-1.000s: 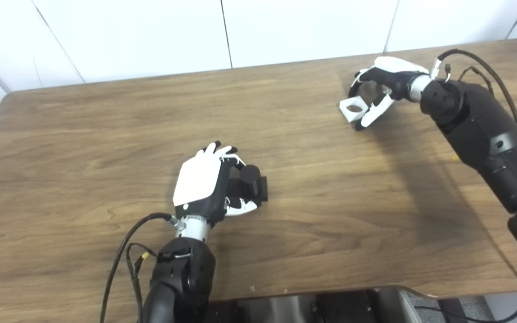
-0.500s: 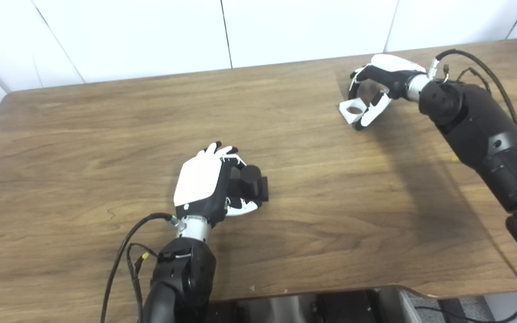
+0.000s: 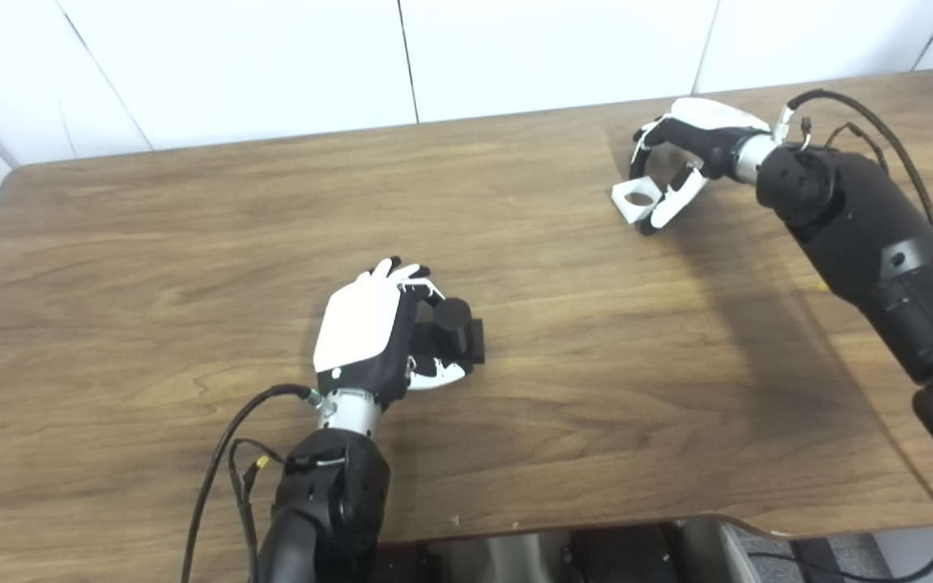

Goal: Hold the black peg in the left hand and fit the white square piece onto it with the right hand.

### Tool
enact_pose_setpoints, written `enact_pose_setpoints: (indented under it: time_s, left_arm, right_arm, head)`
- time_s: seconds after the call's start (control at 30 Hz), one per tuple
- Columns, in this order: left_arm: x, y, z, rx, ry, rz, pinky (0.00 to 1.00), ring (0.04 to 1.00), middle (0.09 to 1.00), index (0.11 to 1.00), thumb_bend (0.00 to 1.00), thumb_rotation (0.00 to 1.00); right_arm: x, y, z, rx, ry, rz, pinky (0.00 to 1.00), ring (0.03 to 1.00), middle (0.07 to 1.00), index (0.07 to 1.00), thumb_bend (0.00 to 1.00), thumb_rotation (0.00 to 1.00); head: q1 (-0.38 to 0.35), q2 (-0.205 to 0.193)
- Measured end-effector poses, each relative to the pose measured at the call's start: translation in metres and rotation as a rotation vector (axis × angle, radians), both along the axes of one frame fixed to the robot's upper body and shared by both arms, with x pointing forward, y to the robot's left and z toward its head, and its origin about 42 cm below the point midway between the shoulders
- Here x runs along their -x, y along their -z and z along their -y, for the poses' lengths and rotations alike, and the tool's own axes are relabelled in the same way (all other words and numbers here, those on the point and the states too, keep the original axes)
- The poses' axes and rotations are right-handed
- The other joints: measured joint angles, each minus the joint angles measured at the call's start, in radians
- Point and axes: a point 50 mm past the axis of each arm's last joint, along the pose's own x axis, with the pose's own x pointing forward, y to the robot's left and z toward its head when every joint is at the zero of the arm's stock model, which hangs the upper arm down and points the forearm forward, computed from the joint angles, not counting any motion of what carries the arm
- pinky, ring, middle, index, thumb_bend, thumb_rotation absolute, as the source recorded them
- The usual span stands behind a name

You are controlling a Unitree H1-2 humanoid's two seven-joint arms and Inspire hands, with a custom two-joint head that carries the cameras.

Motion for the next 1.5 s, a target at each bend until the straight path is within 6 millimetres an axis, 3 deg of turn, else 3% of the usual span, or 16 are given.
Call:
enact_pose_setpoints:
  time_s: [0.07, 0.17, 0.23, 1.1, 1.3, 1.5]
  left_arm:
    - [0.0, 0.0, 0.0, 0.0, 0.0, 0.0, 0.96, 0.962, 0.862, 0.485, 0.52, 0.07]
    - [0.0, 0.0, 0.0, 0.0, 0.0, 0.0, 0.95, 0.961, 0.86, 0.485, 0.52, 0.07]
    - [0.0, 0.0, 0.0, 0.0, 0.0, 0.0, 0.96, 0.963, 0.861, 0.485, 0.52, 0.07]
    - [0.0, 0.0, 0.002, 0.009, -0.003, 0.006, 0.96, 0.964, 0.857, 0.485, 0.52, 0.07]
    - [0.0, 0.0, 0.002, 0.006, 0.0, 0.008, 0.95, 0.961, 0.857, 0.486, 0.52, 0.07]
    - [0.0, 0.0, 0.002, 0.006, 0.0, 0.006, 0.95, 0.96, 0.861, 0.486, 0.52, 0.08]
  right_arm:
    - [0.0, 0.0, 0.0, 0.0, 0.0, 0.001, 0.88, 0.981, 0.901, 0.582, 0.86, 0.16]
    - [0.0, 0.0, 0.0, -0.002, -0.002, 0.008, 0.89, 0.98, 0.897, 0.509, 0.59, 0.15]
    - [0.0, 0.0, -0.002, -0.006, -0.005, 0.015, 0.88, 0.975, 0.89, 0.494, 0.54, 0.14]
    - [0.002, 0.003, -0.003, -0.034, -0.028, 0.043, 0.9, 0.972, 0.885, 0.49, 0.53, 0.14]
    - [0.019, 0.0, -0.017, -0.022, -0.076, 0.064, 0.91, 0.978, 0.898, 0.491, 0.53, 0.14]
    - [0.038, -0.018, -0.037, -0.035, -0.149, 0.095, 0.91, 0.988, 0.898, 0.49, 0.53, 0.14]
  head:
    - [0.0, -0.002]
    - [-0.002, -0.003]
    - [-0.003, -0.003]
    - [0.0, -0.005]
    - [0.003, -0.003]
    - [0.008, 0.003]
